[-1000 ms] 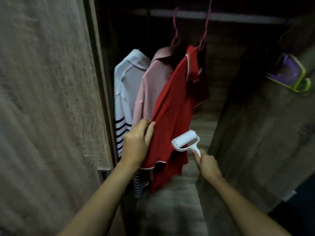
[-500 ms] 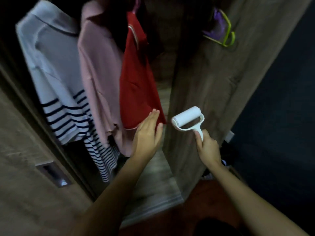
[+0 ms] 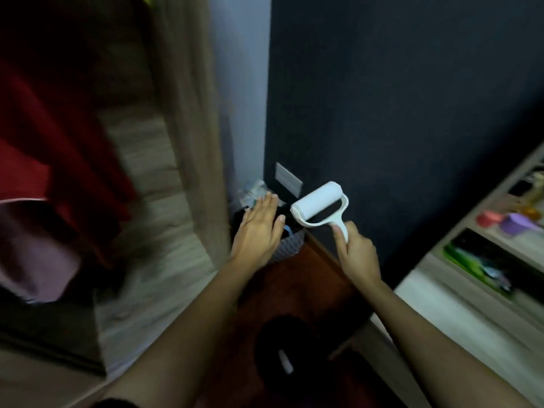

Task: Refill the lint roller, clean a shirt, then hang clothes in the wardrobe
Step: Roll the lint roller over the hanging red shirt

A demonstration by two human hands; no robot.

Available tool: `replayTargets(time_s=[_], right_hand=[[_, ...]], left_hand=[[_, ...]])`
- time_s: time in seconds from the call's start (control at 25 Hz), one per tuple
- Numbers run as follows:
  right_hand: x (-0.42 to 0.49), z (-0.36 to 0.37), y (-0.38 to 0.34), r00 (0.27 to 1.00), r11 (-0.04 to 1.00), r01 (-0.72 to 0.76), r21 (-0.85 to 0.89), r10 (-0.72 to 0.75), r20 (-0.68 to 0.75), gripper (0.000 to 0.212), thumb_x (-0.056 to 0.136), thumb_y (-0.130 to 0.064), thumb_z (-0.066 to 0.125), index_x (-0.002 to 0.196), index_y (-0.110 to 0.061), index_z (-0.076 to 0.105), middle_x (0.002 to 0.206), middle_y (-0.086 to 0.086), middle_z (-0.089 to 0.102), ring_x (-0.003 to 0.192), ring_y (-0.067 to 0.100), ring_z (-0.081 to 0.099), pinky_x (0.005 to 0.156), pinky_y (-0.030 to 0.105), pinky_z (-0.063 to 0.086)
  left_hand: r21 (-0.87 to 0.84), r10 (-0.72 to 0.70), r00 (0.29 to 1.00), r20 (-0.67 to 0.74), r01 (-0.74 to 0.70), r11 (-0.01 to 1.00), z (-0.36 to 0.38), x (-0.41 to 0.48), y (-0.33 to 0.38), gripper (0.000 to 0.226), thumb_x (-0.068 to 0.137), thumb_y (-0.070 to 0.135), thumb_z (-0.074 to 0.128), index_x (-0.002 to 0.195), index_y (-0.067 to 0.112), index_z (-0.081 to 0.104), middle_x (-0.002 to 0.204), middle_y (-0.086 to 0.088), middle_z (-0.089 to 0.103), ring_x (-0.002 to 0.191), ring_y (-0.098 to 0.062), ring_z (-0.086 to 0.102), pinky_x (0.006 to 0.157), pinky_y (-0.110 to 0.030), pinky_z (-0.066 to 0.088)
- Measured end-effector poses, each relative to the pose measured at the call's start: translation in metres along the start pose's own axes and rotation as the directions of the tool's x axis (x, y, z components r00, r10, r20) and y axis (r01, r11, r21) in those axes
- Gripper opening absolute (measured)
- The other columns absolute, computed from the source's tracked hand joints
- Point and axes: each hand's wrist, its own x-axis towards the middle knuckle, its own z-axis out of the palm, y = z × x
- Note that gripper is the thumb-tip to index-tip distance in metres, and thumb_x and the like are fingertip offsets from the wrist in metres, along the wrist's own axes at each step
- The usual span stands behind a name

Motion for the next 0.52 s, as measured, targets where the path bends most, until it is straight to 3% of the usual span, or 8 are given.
replayTargets(time_s=[0.12,0.24,0.44,0.52], right_hand=[[-0.025,-0.047,0.098,0.996,0.995,-0.085,-0.048,0.086,0.006,0.04,0.093,-0.054,0.03,0.087,-0.016,0.041,0.068,0.008,0.058,0.071,0.038,0.059,0.06,0.039,0.042],[-0.056,-0.084,0.182,0.983,0.976,-0.168,-0.14,0.177,0.054,0.044,0.093,-0.055,0.029,0.1,-0.015,0.047,0.083,0.016,0.066,0.081,0.038,0.061,0.06,0.036,0.04],[-0.101,-0.123,0.289,0.948,0.92,-0.264,-0.29,0.303,0.096,0.05,0.093,-0.055,0.028,0.112,-0.014,0.05,0.095,0.018,0.068,0.086,0.037,0.062,0.062,0.036,0.039],[-0.111,-0.134,0.312,0.929,0.906,-0.324,-0.272,0.358,0.088,0.05,0.095,-0.052,0.029,0.117,-0.014,0.051,0.101,0.018,0.068,0.089,0.036,0.062,0.064,0.035,0.039]], left_hand=[[-0.018,-0.003,0.994,0.109,0.005,1.0,0.082,-0.011,0.066,0.054,0.1,0.032,0.031,0.149,0.014,0.017,0.158,-0.004,0.013,0.147,-0.018,0.007,0.117,-0.035,0.005],[0.024,0.003,0.974,0.229,-0.009,1.0,0.155,-0.032,0.116,0.057,0.098,0.038,0.029,0.148,0.01,0.022,0.157,-0.009,0.018,0.146,-0.025,0.013,0.116,-0.04,0.011],[0.087,0.118,0.846,0.519,-0.19,0.978,0.255,-0.064,0.167,0.058,0.096,0.037,0.027,0.142,0.003,0.034,0.151,-0.016,0.032,0.14,-0.034,0.029,0.107,-0.053,0.033],[0.097,0.113,0.807,0.58,-0.206,0.974,0.282,-0.069,0.182,0.06,0.096,0.037,0.023,0.144,0.002,0.028,0.153,-0.017,0.026,0.142,-0.035,0.024,0.11,-0.051,0.03]])
